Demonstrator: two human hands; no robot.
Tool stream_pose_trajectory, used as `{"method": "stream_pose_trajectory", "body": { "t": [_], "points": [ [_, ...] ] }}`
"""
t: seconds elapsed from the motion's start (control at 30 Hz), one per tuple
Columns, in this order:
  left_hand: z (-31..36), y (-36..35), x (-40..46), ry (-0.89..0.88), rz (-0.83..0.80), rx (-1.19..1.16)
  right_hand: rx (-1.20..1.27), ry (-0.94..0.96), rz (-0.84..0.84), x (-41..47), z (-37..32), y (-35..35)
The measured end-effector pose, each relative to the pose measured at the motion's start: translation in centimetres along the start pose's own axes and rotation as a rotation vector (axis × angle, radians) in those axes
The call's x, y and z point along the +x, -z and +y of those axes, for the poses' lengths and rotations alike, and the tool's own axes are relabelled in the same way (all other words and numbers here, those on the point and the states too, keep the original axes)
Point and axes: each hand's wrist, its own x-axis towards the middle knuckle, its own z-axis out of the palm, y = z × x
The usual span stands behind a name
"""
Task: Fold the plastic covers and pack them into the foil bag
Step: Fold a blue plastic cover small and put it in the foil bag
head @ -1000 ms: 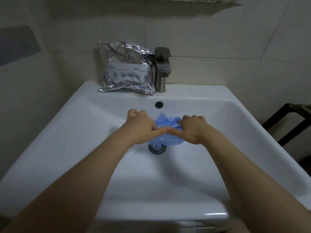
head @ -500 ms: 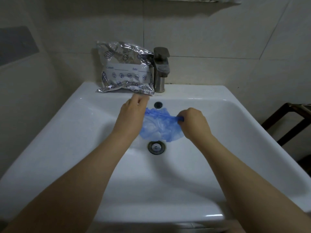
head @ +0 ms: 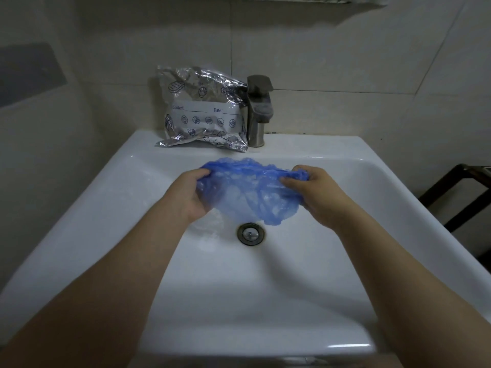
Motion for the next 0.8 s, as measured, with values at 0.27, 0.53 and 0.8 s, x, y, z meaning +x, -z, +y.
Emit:
{"method": "stream_pose_trajectory", "body": {
  "t": [0.27, 0.53, 0.8],
  "points": [
    [1.8, -0.2, -1.4, -0.055, -0.249, 0.06, 0.9, -0.001, -0.246, -1.0, -1.0, 2.8],
    [1.7, 0.6, -1.8, -0.091, -0.501, 0.053, 0.186, -0.21, -0.212, -0.9, 0.0, 4.7],
    [0.8, 0.5, -1.7, -0.267, -0.7, 0.101, 0.545, -0.01, -0.136, -0.3, 0.0, 4.6]
  ]
}}
